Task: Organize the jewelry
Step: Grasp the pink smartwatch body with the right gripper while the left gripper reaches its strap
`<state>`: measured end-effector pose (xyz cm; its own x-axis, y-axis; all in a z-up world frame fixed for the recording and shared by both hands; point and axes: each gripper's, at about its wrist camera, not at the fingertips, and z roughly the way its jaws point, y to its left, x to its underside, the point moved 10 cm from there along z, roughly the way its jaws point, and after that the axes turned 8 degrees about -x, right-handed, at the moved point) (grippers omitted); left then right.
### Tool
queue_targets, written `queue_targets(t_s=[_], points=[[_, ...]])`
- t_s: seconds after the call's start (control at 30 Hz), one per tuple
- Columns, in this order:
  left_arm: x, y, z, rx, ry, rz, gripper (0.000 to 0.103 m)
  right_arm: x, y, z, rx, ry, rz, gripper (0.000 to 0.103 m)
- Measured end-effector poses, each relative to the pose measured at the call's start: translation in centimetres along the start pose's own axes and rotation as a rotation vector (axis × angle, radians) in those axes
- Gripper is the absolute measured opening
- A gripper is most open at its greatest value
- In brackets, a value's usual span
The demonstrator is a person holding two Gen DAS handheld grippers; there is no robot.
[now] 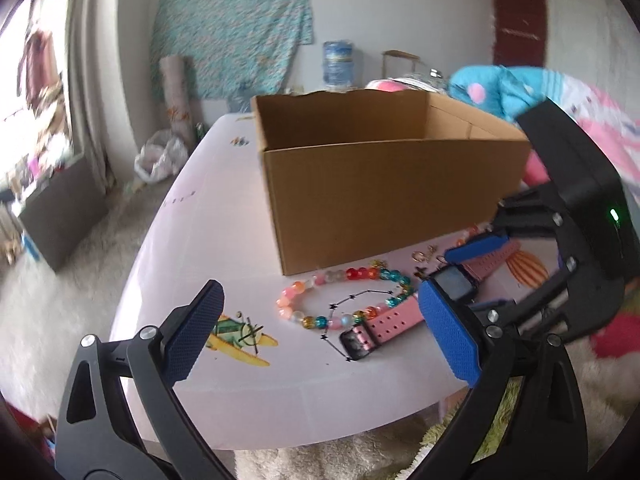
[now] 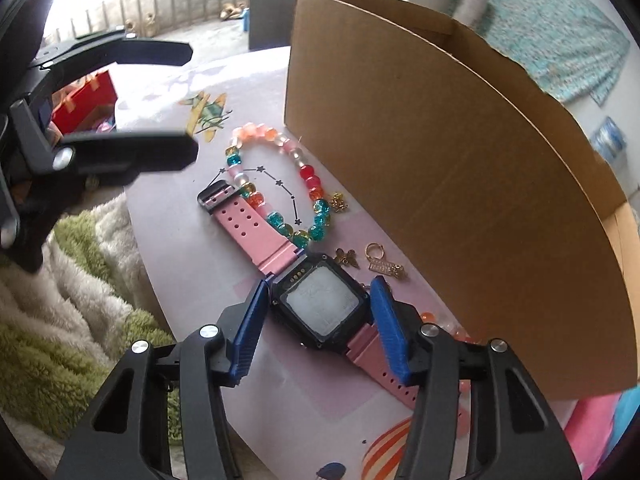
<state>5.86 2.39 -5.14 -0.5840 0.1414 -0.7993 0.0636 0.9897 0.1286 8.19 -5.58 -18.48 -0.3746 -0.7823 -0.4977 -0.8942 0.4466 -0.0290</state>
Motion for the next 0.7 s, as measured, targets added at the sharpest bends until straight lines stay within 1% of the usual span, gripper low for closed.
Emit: queue_targets(t_s=[0.1, 0.13, 0.23, 0.3, 0.4, 0.47, 0.53, 0.57, 0.63, 0.7], points=[[0.1, -1.3, -0.6, -0.003, -0.012, 0.074, 0.079, -0.1, 0.1, -0.2, -0.027, 0.012, -0.001, 0.051], [0.2, -1.7, -0.9, 0.005, -0.012, 0.098, 0.078, -0.5, -0.4, 0.0, -0.035, 0.015, 0.002, 0.051], [0.7, -3.1, -1.4, 0.034, -0.002, 0.155, 0.072, -0.3, -0.9, -0.5, -0.08, 0.013, 0.033, 0.051], [1.2, -4.1, -1.5, 0.053, 0.012, 0.202, 0.065, 0.3, -1.3, -1.0, -0.136, 0.011, 0.082, 0.051], [2.3, -5.6, -1.1, 0.077, 0.037, 0.274, 0.061, 1.3, -1.7, -1.5, -0.212, 0.01, 0.139, 0.051], [3.0, -6.4, -1.0, 0.071, 0.037, 0.323, 0.057, 1.7, -1.9, -1.8, -0.262, 0.012, 0.167, 0.051], [3.6, -7.1, -0.8, 0.073, 0.045, 0.352, 0.055, 2.2, -2.0, -2.0, -0.299, 0.02, 0.184, 0.051], [4.0, -7.3, -0.6, 0.065, 0.048, 0.369, 0.05, 2.2, -1.9, -2.1, -0.307, 0.019, 0.184, 0.051], [4.5, -7.8, -0.1, 0.052, 0.054, 0.4, 0.046, 2.1, -1.5, -2.3, -0.328, 0.021, 0.188, 0.051], [5.0, -8.1, 0.3, 0.026, 0.05, 0.444, 0.037, 1.8, -1.6, -2.2, -0.34, 0.025, 0.191, 0.051]])
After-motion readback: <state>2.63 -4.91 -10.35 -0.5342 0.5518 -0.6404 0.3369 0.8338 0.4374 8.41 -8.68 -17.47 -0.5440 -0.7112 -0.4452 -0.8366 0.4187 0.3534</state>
